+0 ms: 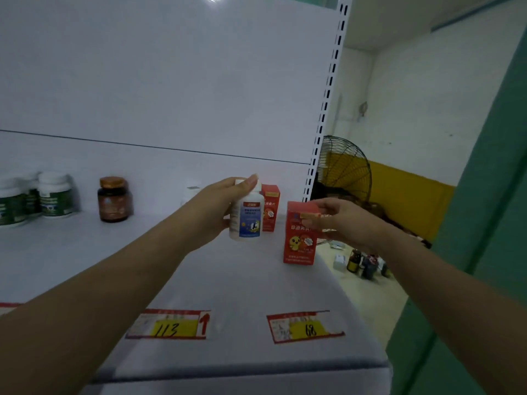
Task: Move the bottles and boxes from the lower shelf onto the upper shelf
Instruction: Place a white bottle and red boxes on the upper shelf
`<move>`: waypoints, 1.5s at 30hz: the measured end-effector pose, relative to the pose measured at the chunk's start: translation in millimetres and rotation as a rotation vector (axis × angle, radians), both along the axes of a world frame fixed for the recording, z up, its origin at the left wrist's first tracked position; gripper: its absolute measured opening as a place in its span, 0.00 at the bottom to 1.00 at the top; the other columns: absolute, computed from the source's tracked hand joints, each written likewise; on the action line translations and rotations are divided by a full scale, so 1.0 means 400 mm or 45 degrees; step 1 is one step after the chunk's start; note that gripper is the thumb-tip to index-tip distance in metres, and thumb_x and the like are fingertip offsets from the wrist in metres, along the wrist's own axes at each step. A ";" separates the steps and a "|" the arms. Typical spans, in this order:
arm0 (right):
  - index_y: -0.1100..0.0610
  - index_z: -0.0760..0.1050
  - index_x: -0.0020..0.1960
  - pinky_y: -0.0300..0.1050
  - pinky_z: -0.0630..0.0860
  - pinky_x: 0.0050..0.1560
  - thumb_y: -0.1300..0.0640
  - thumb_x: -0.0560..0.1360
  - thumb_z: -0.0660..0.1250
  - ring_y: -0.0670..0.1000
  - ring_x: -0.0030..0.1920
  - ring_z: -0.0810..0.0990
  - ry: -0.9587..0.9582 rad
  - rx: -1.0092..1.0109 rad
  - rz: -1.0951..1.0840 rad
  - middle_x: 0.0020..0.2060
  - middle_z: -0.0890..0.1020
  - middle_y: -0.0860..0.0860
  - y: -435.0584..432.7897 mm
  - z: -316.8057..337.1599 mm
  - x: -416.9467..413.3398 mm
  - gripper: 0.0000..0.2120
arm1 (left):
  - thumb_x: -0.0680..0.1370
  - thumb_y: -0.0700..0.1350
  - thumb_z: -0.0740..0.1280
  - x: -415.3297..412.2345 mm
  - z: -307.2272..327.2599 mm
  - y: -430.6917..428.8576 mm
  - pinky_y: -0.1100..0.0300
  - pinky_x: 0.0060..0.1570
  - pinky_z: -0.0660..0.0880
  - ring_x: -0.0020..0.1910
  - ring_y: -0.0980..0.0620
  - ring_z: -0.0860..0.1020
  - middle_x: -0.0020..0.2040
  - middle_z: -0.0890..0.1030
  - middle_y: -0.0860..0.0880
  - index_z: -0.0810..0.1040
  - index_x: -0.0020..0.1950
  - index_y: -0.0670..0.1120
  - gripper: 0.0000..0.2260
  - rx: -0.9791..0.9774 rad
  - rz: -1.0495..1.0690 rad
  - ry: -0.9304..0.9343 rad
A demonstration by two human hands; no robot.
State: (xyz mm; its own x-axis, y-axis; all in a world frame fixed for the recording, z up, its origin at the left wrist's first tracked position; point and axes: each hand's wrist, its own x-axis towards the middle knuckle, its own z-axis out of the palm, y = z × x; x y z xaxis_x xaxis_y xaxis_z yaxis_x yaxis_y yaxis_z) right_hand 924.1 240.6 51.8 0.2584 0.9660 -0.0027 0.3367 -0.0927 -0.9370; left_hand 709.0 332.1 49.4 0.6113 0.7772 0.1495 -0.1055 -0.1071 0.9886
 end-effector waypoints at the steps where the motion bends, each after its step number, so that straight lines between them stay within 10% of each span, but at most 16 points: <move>1: 0.55 0.74 0.55 0.39 0.78 0.45 0.65 0.71 0.70 0.48 0.48 0.82 0.017 0.001 0.015 0.48 0.82 0.49 0.019 -0.011 0.016 0.14 | 0.76 0.55 0.63 0.014 -0.004 0.010 0.54 0.55 0.76 0.53 0.48 0.79 0.50 0.81 0.46 0.75 0.61 0.45 0.18 -0.012 0.013 -0.010; 23: 0.53 0.70 0.64 0.42 0.77 0.47 0.58 0.69 0.73 0.45 0.48 0.77 -0.336 0.065 -0.067 0.50 0.75 0.45 0.280 -0.040 0.141 0.25 | 0.76 0.54 0.65 0.041 -0.041 0.177 0.61 0.39 0.74 0.36 0.55 0.80 0.39 0.81 0.50 0.77 0.51 0.45 0.13 -0.044 0.085 0.106; 30: 0.53 0.66 0.67 0.42 0.71 0.49 0.55 0.69 0.73 0.46 0.50 0.75 -0.510 0.113 -0.050 0.46 0.72 0.40 0.281 -0.040 0.150 0.29 | 0.76 0.55 0.65 0.032 -0.048 0.188 0.56 0.49 0.75 0.44 0.50 0.79 0.43 0.81 0.47 0.78 0.53 0.46 0.14 -0.061 0.083 0.118; 37: 0.52 0.66 0.61 0.34 0.74 0.37 0.61 0.67 0.76 0.45 0.48 0.74 -0.677 0.206 -0.010 0.58 0.69 0.53 0.291 -0.060 0.145 0.28 | 0.76 0.54 0.64 0.035 -0.048 0.178 0.59 0.44 0.75 0.41 0.52 0.79 0.40 0.81 0.49 0.78 0.52 0.45 0.14 -0.064 0.048 0.112; 45: 0.48 0.65 0.60 0.42 0.77 0.47 0.60 0.64 0.78 0.52 0.56 0.73 -0.755 0.243 -0.038 0.62 0.66 0.56 0.304 -0.075 0.146 0.31 | 0.77 0.53 0.64 0.016 -0.064 0.176 0.58 0.47 0.75 0.39 0.53 0.78 0.37 0.80 0.50 0.77 0.46 0.46 0.10 -0.138 0.041 0.085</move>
